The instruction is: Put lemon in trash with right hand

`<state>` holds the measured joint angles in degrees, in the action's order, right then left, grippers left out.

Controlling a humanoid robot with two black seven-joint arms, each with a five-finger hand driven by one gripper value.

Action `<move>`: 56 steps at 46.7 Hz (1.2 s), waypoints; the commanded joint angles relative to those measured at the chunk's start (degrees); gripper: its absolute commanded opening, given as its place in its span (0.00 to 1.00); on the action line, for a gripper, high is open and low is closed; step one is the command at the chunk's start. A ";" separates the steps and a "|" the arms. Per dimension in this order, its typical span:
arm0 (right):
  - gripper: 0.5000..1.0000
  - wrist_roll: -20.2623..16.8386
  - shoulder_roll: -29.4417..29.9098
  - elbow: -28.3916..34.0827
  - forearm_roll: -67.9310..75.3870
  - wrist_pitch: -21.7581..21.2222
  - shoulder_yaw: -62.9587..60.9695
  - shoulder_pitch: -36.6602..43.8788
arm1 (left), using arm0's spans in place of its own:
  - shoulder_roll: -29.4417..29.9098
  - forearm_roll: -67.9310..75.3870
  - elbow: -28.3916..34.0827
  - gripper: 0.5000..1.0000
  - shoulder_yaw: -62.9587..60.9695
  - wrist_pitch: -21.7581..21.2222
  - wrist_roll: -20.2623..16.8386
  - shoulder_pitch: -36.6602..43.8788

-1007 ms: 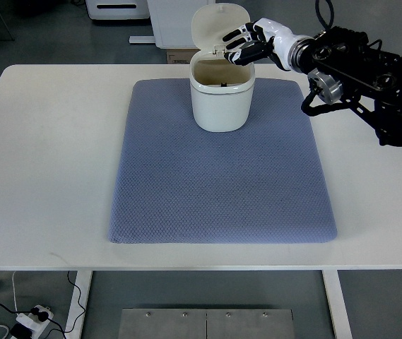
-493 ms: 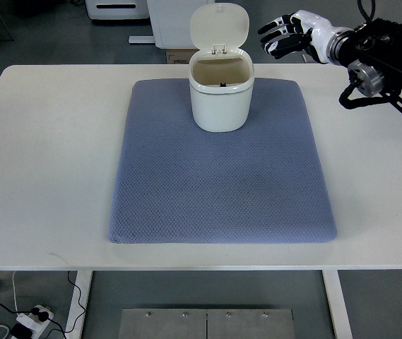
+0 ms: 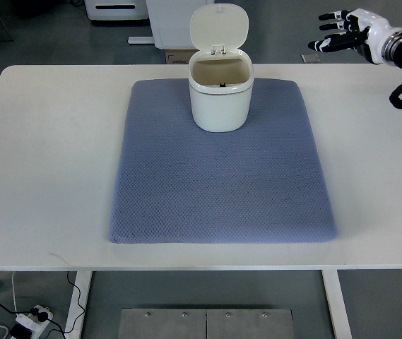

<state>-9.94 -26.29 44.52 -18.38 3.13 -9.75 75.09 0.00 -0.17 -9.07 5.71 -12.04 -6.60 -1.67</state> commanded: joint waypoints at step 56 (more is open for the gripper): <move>1.00 -0.87 -9.57 11.73 0.54 -8.93 -36.29 -26.04 | 0.00 0.00 0.02 1.00 0.00 0.00 0.01 0.00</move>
<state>-11.27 -36.58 55.86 -17.84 -6.20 -43.67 50.52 0.00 -0.18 -9.08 5.71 -12.04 -6.59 -1.65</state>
